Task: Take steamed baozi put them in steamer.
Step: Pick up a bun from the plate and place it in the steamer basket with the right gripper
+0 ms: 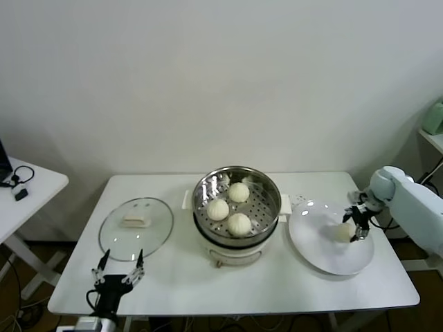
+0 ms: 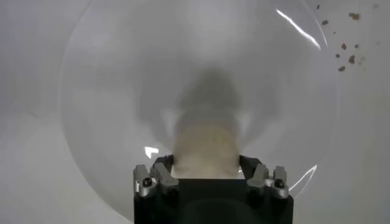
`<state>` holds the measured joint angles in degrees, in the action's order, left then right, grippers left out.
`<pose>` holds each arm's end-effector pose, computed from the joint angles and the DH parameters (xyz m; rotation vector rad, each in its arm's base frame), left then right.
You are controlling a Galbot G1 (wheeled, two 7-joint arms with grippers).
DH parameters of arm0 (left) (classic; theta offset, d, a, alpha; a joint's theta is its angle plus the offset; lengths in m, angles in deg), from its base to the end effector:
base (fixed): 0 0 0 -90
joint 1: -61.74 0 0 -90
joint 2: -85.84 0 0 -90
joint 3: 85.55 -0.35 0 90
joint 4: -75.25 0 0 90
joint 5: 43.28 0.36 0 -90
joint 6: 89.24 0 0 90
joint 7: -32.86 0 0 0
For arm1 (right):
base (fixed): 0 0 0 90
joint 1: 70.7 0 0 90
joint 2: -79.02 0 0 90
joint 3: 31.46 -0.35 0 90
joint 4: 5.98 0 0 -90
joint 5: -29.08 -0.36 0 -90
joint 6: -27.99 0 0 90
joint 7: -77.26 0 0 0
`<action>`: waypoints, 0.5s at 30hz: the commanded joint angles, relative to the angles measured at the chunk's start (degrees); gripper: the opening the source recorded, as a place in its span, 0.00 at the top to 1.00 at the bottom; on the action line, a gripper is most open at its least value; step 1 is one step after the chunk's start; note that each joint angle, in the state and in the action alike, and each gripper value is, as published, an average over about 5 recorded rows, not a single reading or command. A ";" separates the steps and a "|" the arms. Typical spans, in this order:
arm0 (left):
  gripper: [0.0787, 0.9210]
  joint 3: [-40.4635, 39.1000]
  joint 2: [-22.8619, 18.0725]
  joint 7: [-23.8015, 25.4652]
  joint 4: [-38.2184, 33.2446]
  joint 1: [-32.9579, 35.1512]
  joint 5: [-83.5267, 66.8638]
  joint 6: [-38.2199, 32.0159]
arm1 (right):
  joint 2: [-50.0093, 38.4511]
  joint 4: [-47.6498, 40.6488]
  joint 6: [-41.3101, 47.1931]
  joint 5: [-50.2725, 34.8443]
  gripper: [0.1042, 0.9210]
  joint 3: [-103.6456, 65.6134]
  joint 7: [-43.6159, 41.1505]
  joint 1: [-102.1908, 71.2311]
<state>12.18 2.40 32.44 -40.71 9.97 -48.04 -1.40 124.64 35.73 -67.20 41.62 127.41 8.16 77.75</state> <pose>0.1367 0.0652 -0.3447 0.1008 -2.9718 -0.1307 0.5552 -0.2731 -0.2396 1.2103 -1.2878 1.2307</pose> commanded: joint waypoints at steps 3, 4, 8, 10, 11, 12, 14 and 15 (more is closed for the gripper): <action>0.12 -0.09 -0.02 0.02 -0.09 0.01 0.06 -0.05 | -1.54 2.22 1.85 -8.16 0.25 5.47 -0.13 4.77; 0.12 -0.17 -0.02 0.01 -0.11 -0.09 0.07 -0.02 | -1.94 2.83 2.30 -9.83 0.25 7.16 -0.26 6.22; 0.12 -0.52 -0.19 -0.02 -0.32 -0.50 0.10 0.08 | -3.29 5.26 4.49 -17.09 0.25 14.78 -0.90 14.28; 0.12 -0.66 -0.23 -0.02 -0.36 -0.59 0.11 0.05 | -3.47 6.40 5.51 -21.43 0.26 19.73 -0.99 20.06; 0.12 -0.72 -0.24 0.00 -0.34 -0.61 0.15 0.03 | -3.30 6.82 5.93 -23.55 0.26 22.09 -0.99 22.87; 0.12 -0.77 -0.23 0.04 -0.32 -0.60 0.24 0.01 | -2.96 7.28 6.51 -26.23 0.26 24.92 -0.97 25.57; 0.12 -0.88 -0.14 0.15 -0.33 -0.51 0.44 -0.04 | -1.97 8.41 8.00 -32.11 0.26 31.14 -0.91 31.47; 0.12 -0.96 -0.09 0.22 -0.40 -0.44 0.57 -0.04 | -1.23 9.07 8.92 -35.30 0.26 34.07 -0.89 34.25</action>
<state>11.42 2.22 32.46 -41.01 9.40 -47.88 -1.39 122.68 40.07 -63.35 28.42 139.12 7.54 89.44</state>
